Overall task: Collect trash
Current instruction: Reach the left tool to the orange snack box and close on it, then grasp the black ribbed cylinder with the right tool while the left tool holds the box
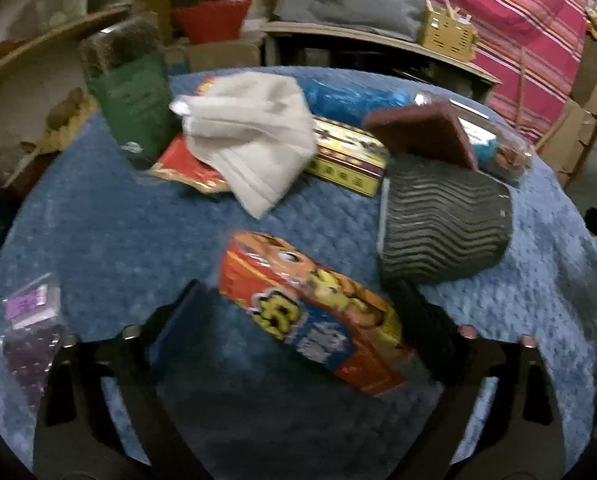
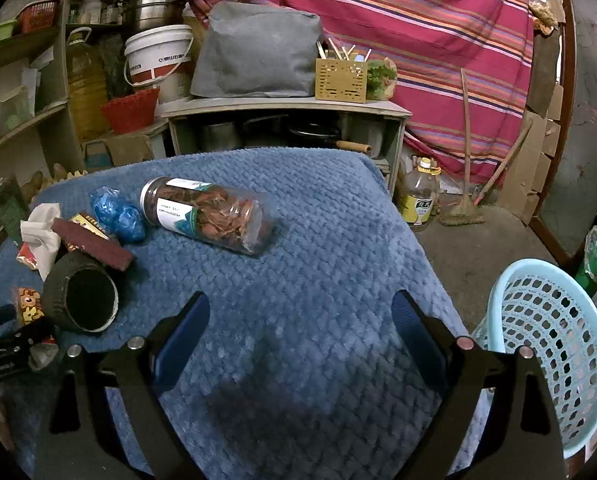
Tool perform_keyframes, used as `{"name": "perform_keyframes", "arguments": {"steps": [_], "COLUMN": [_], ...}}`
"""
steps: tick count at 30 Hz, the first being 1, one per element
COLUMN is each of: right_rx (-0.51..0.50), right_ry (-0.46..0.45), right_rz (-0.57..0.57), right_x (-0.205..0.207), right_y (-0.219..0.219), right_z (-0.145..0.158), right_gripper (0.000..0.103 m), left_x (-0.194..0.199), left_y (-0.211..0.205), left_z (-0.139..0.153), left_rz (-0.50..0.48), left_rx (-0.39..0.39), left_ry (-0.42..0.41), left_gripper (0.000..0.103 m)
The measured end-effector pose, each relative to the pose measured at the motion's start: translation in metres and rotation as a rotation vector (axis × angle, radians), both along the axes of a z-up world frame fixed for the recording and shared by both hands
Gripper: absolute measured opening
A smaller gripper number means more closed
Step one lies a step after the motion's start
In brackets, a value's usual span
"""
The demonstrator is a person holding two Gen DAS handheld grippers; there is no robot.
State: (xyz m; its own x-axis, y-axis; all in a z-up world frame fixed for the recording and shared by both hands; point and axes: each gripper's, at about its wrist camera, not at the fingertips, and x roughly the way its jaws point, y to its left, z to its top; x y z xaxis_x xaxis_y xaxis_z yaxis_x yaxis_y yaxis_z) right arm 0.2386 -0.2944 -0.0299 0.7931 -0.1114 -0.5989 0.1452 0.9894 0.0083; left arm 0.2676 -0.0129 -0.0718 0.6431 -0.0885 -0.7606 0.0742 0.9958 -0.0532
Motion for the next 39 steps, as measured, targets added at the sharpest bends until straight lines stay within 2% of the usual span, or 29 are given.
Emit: {"name": "perform_keyframes", "arguments": {"steps": [2,4,7,8,12,15,16,17,28,31,34,39], "right_rx": [-0.002,-0.003,-0.009,-0.013,-0.026,-0.032,-0.033,-0.035,0.012,0.023,0.057,0.004], "right_ry": [0.002,0.004,0.006,0.004,0.000,-0.004,-0.006,-0.008,-0.029,-0.009,-0.001,0.026], "right_rz": [0.001,-0.001,0.002,0.005,0.017,0.027,0.034,0.040,0.178,0.187,0.193,0.198], "right_x": [0.001,0.000,-0.001,-0.002,-0.005,-0.005,-0.006,-0.006,-0.007,-0.003,-0.002,0.002], "right_y": [0.000,0.001,0.004,0.005,0.014,0.021,0.025,0.029,0.085,0.101,0.118,0.156], "right_z": [0.000,0.000,0.000,0.001,0.003,0.004,0.005,0.006,0.012,0.010,0.010,0.002], "right_gripper": [0.090,0.090,0.090,0.090,0.090,0.090,0.090,0.090,0.090,0.097,0.098,0.098], "left_x": [0.000,-0.002,-0.004,-0.004,-0.009,-0.016,-0.018,-0.018,-0.023,-0.028,-0.033,-0.036], "left_y": [-0.002,-0.002,0.003,0.005,0.012,0.014,0.016,0.018,0.068,0.079,0.089,0.102], "left_z": [-0.001,0.000,0.004,0.006,0.009,0.017,0.019,0.022,0.043,0.049,0.055,0.055], "left_rz": [-0.013,-0.016,-0.021,-0.026,-0.043,-0.051,-0.051,-0.056,0.047,0.074,0.090,0.114], "left_rx": [0.002,-0.004,-0.039,-0.049,-0.053,-0.021,-0.013,-0.009,0.030,0.029,0.023,0.036], "left_ry": [-0.001,-0.011,-0.021,-0.019,-0.023,-0.056,-0.067,-0.076,-0.147,-0.172,-0.194,-0.217], "left_gripper": [0.081,0.075,0.053,0.050,0.048,0.039,0.032,0.000,0.000,0.000,0.000,0.000]}}
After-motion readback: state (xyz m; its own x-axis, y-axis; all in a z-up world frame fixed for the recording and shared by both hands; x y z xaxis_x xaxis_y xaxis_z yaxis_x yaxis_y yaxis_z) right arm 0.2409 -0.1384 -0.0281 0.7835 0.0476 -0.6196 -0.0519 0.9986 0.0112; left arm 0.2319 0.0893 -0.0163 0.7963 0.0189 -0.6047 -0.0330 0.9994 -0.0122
